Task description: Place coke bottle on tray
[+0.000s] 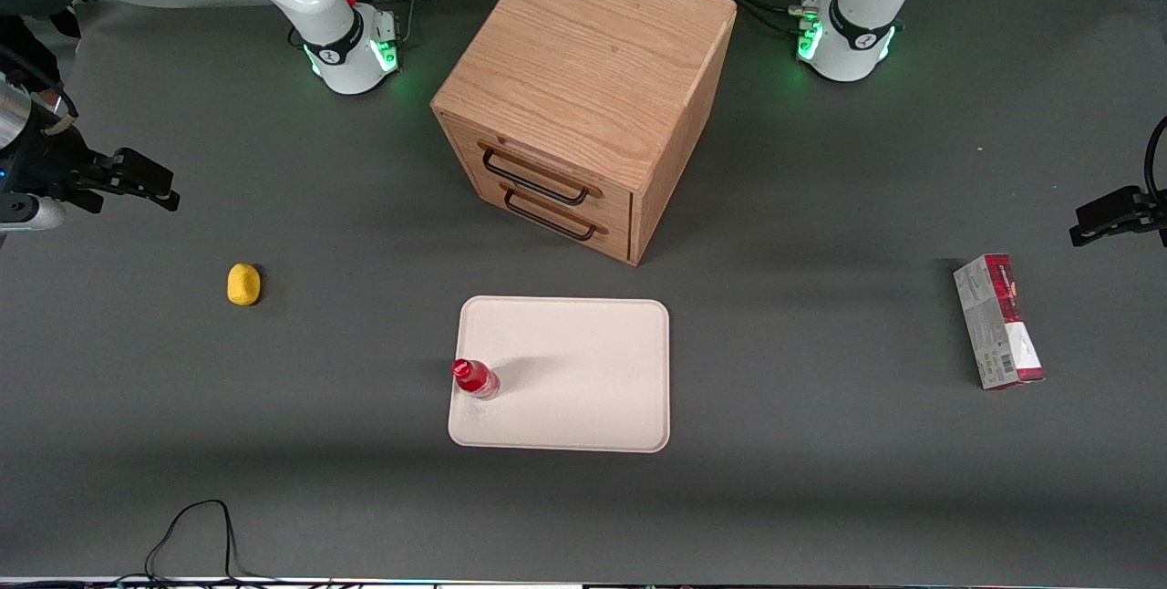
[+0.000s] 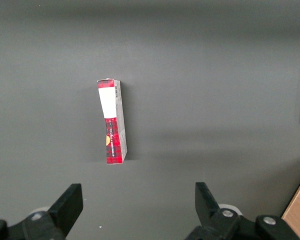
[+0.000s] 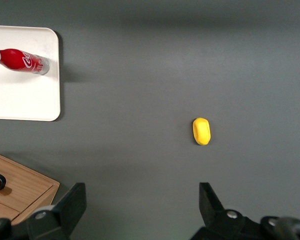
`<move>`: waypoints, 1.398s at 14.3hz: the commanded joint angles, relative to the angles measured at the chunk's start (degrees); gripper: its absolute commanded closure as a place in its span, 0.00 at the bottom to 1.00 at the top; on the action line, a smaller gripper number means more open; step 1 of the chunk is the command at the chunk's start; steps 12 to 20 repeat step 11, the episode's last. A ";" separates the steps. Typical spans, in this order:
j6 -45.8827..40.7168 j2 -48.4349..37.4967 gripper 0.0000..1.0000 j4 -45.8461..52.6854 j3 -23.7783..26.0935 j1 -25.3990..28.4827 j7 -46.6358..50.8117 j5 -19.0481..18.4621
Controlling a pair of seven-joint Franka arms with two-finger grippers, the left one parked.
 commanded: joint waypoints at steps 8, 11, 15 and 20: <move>-0.22 -1.05 0.00 -0.43 -0.31 -0.10 -0.36 0.02; -0.22 -0.96 0.00 -0.43 -0.40 0.25 -0.36 0.02; -0.22 -0.96 0.00 -0.43 -0.40 0.25 -0.36 0.02; -0.22 -0.96 0.00 -0.43 -0.40 0.25 -0.36 0.02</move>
